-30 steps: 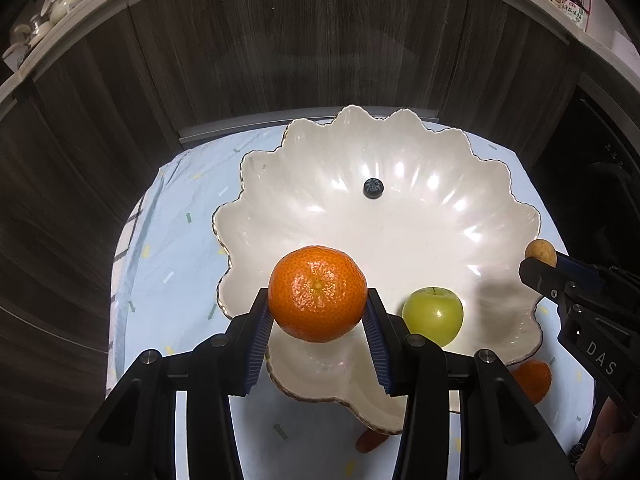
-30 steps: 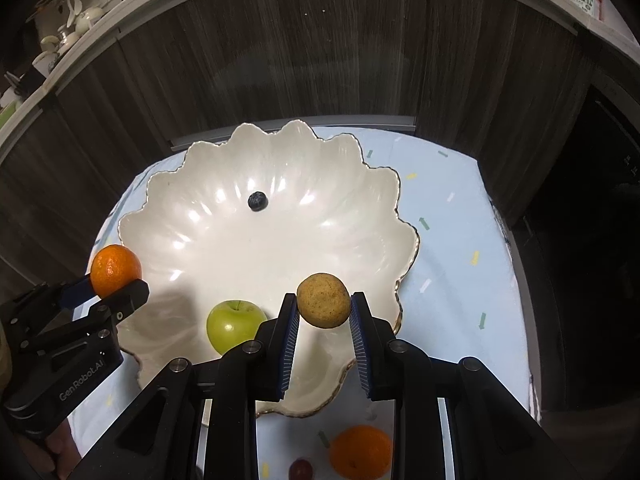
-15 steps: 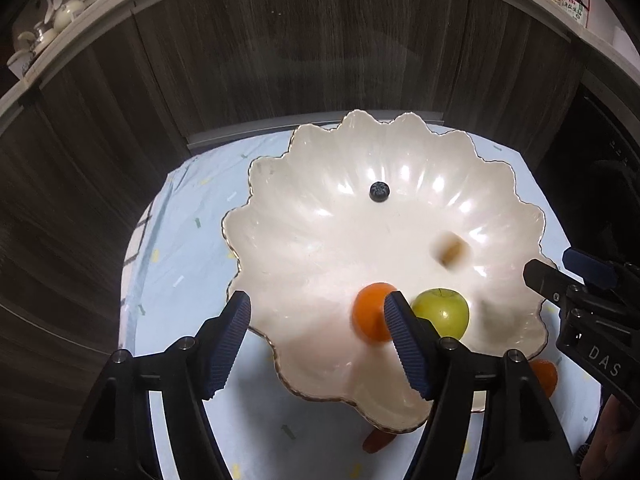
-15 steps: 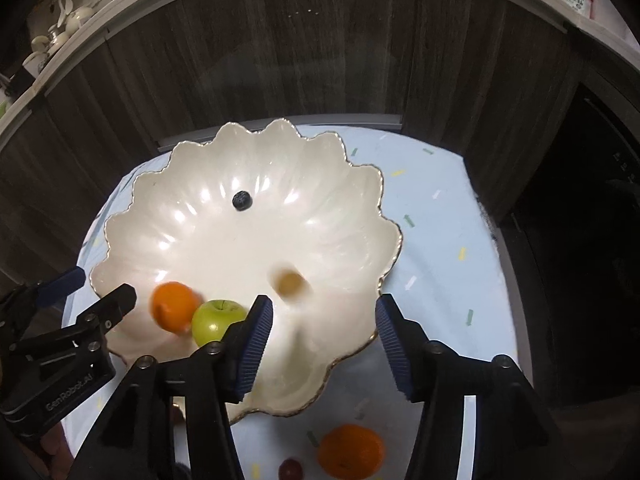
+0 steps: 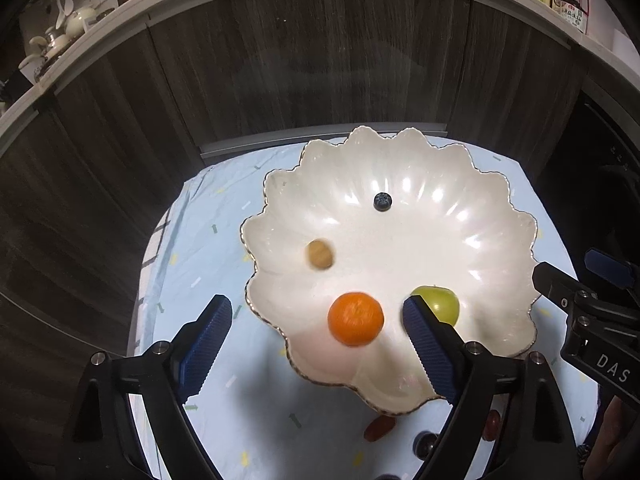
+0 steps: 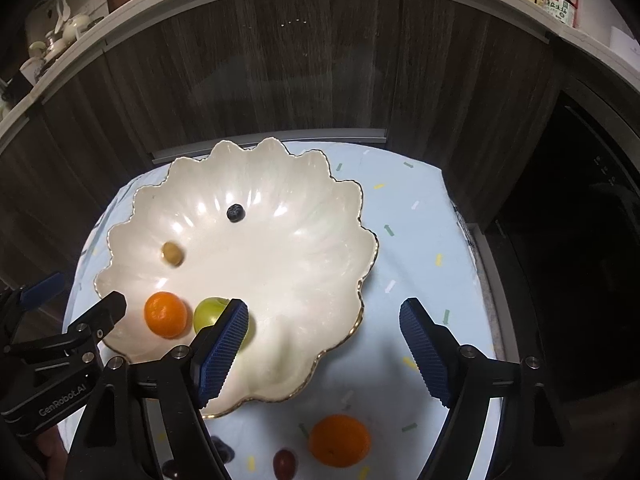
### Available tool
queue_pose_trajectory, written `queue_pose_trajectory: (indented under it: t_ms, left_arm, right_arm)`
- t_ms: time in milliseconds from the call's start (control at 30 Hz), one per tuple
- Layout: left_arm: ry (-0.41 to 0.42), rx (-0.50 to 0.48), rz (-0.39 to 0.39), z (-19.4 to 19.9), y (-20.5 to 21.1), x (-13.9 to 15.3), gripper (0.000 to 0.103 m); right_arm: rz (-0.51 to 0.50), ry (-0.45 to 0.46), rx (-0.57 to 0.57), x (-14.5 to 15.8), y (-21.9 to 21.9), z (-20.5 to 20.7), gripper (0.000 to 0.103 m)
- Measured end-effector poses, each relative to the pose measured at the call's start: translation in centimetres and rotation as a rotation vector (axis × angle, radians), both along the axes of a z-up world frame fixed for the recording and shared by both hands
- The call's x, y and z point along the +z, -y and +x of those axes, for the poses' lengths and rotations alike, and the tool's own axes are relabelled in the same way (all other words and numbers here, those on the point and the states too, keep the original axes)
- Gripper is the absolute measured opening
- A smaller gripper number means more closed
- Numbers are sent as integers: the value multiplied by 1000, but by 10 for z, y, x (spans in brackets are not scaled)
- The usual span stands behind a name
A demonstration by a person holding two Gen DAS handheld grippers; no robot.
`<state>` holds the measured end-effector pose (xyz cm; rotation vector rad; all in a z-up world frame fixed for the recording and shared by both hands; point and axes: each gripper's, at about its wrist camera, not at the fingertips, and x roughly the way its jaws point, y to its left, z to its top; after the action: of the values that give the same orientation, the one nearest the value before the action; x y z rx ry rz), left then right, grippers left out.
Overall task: Organize fruits
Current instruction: 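Open the left gripper dropping the mandarin while the right gripper drops the longan into the bowl, then withdraw both tools from the bowl toward the remaining fruits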
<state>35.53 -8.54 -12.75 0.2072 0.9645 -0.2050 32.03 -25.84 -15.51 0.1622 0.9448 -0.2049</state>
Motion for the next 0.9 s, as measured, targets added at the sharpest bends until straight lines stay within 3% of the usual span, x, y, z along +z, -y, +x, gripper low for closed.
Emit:
queue_pose_trajectory:
  t_ms: [900]
  left_arm:
    - [75, -14, -4, -55, -6, 44, 88]
  right_arm:
    - [-18, 71, -13, 38, -6, -51, 79]
